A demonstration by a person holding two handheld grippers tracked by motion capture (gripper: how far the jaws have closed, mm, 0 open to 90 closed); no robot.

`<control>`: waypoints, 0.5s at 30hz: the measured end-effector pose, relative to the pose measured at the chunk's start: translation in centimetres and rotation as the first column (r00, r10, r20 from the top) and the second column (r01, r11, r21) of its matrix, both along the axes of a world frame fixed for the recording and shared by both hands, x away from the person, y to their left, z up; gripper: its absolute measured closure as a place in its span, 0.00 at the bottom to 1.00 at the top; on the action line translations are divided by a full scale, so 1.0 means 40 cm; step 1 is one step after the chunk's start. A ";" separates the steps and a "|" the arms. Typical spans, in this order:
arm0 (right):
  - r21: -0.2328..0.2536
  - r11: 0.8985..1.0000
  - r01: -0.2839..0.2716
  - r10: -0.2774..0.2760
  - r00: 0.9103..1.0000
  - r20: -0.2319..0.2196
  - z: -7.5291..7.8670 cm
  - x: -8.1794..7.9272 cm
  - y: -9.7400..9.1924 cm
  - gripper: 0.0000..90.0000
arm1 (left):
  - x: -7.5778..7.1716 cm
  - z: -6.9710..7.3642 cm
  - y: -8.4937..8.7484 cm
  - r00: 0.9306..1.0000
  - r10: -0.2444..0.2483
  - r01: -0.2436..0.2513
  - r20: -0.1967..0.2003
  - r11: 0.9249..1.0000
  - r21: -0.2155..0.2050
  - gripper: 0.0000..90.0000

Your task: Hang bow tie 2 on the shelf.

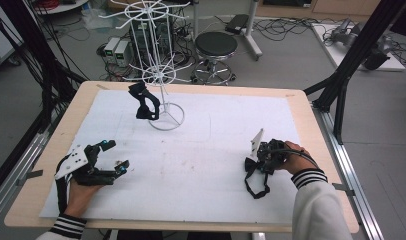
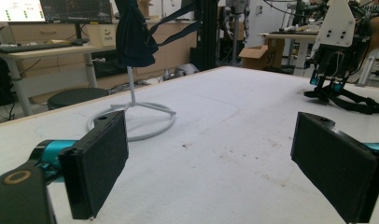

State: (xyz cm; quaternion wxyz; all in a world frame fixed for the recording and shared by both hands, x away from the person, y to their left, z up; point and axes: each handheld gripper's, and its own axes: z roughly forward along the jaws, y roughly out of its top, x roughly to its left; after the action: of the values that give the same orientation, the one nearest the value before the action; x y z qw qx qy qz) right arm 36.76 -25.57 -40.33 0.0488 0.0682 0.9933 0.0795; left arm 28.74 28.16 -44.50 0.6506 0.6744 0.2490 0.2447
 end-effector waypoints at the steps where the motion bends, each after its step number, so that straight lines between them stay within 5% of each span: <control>1: 0.010 1.000 0.008 -0.008 1.000 -0.002 0.002 -0.001 0.000 0.84 | 0.000 0.000 0.000 1.000 0.001 -0.001 0.001 1.000 -0.002 0.13; 8: 0.109 0.993 0.035 -0.037 0.999 0.014 0.030 -0.003 -0.007 0.84 | 0.000 0.000 0.000 1.000 0.000 0.000 0.001 1.000 -0.001 0.13; 15: 0.262 0.960 0.093 -0.095 0.995 -0.007 0.064 -0.005 -0.011 0.84 | 0.000 0.000 0.000 1.000 0.001 -0.001 -0.001 1.000 0.002 0.13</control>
State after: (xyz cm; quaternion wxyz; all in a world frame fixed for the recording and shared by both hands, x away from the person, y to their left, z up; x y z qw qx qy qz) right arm 36.56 -26.00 -37.78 0.0460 0.1209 0.9695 0.2080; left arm 28.74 28.16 -44.50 0.6496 0.6751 0.2495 0.2452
